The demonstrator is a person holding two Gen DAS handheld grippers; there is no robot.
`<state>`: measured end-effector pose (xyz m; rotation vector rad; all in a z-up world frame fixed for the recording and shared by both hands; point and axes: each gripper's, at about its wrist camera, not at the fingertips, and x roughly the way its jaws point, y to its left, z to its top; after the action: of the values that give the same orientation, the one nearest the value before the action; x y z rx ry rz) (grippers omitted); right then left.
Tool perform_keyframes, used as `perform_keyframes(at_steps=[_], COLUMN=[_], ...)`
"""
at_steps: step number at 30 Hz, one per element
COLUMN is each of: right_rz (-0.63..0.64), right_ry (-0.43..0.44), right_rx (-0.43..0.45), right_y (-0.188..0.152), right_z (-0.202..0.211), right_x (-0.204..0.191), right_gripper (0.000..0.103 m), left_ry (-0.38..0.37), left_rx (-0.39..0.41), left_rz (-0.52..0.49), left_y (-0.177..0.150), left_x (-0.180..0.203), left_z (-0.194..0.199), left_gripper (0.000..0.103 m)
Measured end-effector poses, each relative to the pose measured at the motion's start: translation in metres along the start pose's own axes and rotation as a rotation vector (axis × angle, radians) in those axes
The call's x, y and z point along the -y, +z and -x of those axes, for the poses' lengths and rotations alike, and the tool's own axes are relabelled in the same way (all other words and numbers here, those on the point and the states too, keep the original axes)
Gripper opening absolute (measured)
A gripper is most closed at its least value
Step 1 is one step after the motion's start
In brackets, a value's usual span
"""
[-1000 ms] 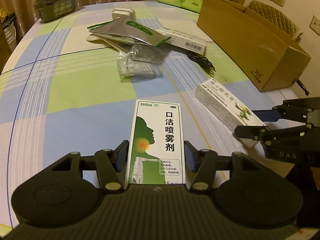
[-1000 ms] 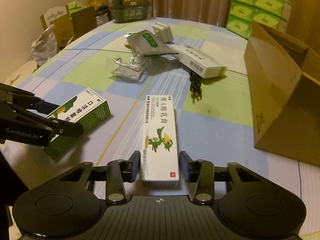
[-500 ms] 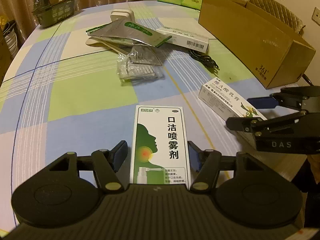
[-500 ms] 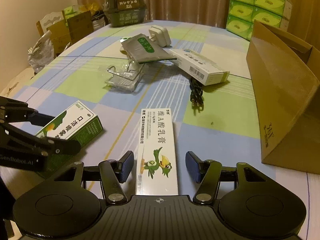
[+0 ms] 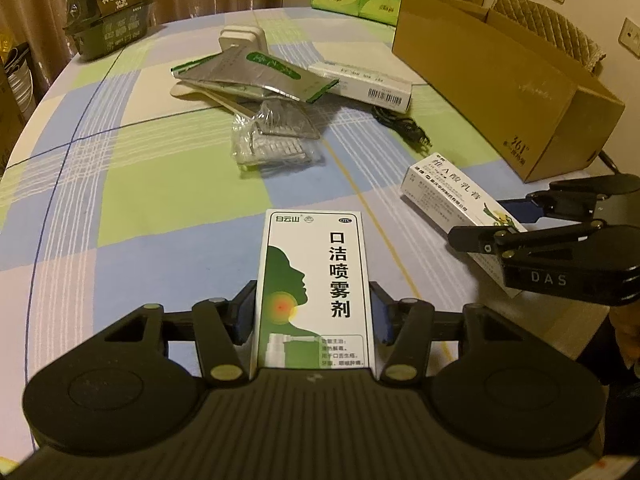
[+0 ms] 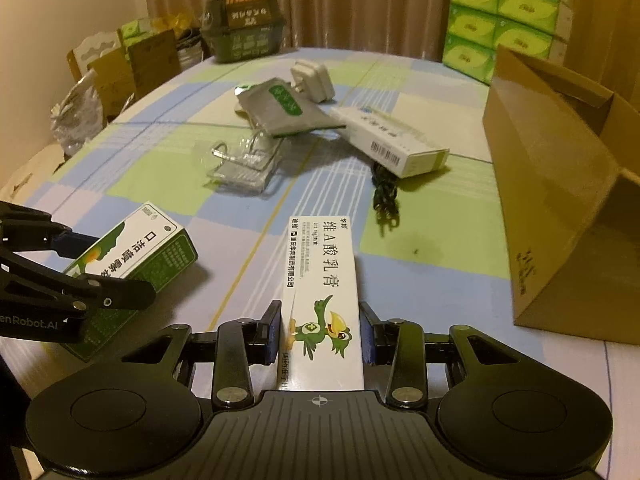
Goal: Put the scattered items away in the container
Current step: 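Carry the spray box in the left tool while the right tool carries the cream box to the cardboard box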
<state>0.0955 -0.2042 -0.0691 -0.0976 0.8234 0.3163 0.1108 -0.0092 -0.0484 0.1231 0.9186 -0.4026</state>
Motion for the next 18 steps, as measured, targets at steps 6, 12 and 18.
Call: perform_keyframes(at_steps=[6, 12, 18], right_rz=[-0.015, -0.036, -0.054], right_ry=[-0.022, -0.051, -0.084], right_rx=[0.045, 0.088, 0.130], right_y=[0.005, 0.010, 0.015], right_z=[0.021, 0.046, 0.070], right_x=[0.004, 0.013, 0.025], right_gripper=[0.035, 0.035, 0.035], left_ry=[-0.005, -0.020, -0.042], left_rx=[0.026, 0.055, 0.086], left_rz=[-0.010, -0.018, -0.031], left_y=[0.006, 0.014, 0.025], left_x=[0.008, 0.022, 0.040], left_z=[0.015, 0.029, 0.039], left_gripper=[0.051, 0.051, 0.051])
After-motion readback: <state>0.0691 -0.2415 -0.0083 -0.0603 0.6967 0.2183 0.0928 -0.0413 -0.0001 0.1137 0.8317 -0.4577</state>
